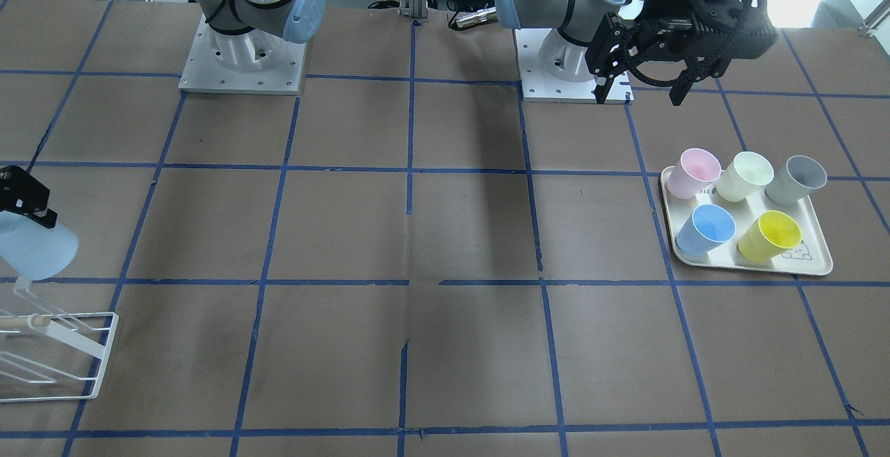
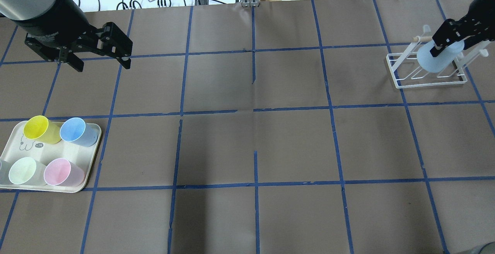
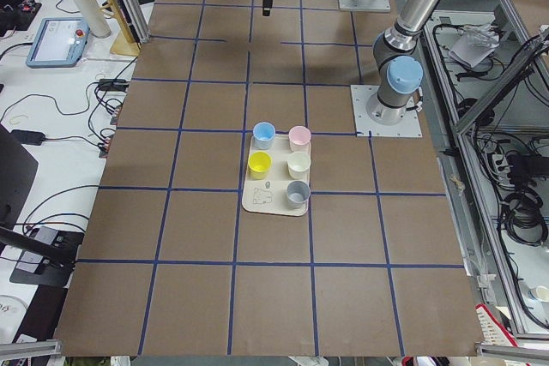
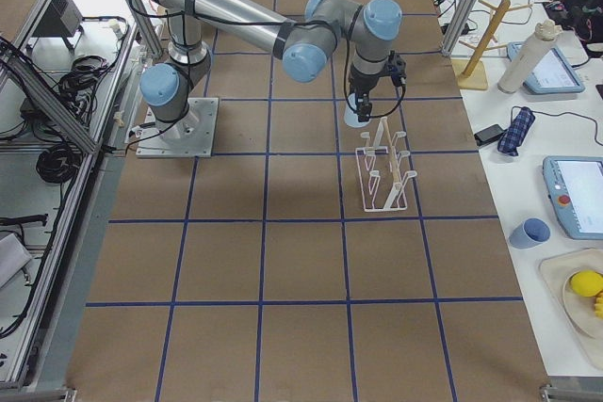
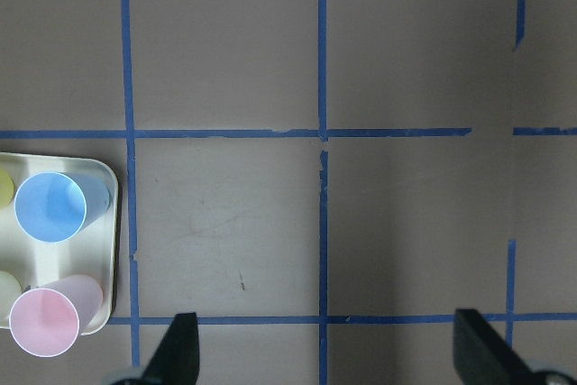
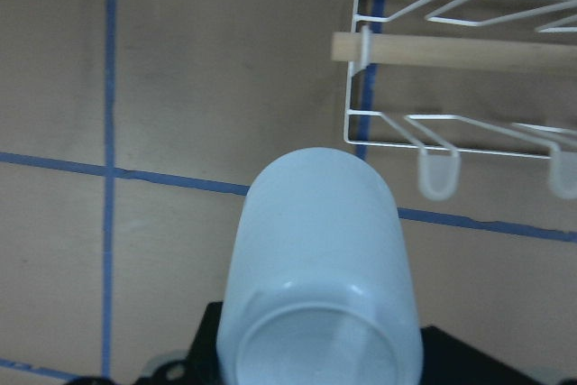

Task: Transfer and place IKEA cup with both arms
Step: 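Close the right gripper on the pale blue cup, then lift the cup with the right gripper while the left arm reaches toward it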

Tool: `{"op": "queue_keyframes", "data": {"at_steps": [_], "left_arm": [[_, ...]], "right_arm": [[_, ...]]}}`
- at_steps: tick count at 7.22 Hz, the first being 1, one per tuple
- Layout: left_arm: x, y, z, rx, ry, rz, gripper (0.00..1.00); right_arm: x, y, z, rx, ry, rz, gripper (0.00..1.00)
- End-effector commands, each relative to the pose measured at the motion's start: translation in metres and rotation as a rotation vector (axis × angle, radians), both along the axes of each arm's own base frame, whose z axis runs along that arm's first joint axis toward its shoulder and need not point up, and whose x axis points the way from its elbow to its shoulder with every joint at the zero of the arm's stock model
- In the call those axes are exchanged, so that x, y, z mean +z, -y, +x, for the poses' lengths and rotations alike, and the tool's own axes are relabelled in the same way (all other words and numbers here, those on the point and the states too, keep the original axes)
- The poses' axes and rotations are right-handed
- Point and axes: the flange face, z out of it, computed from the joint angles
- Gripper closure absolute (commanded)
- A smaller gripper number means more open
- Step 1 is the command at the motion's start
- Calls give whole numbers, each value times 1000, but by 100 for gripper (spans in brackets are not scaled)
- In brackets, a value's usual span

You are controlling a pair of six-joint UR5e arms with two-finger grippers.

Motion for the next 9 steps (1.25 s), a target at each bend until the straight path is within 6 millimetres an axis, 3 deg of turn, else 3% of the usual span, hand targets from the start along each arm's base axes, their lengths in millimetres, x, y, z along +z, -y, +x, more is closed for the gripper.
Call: {"op": "queue_keyframes", "data": {"at_steps": [1, 5, 7, 9], "left_arm": [[-1, 0, 0, 0, 0, 1, 0], [-3, 0, -1, 0, -10, 5, 0], [-16, 7, -11, -5, -192, 37, 0], [-75, 13, -15, 36, -414, 137, 0]], "right_arm": [[-4, -10, 30, -32, 255, 29, 38], [-22, -22, 78, -229, 790, 162, 38], [-25, -29, 109, -299, 959, 211, 37], [-17, -29, 154, -285, 1091, 205, 37]]}}
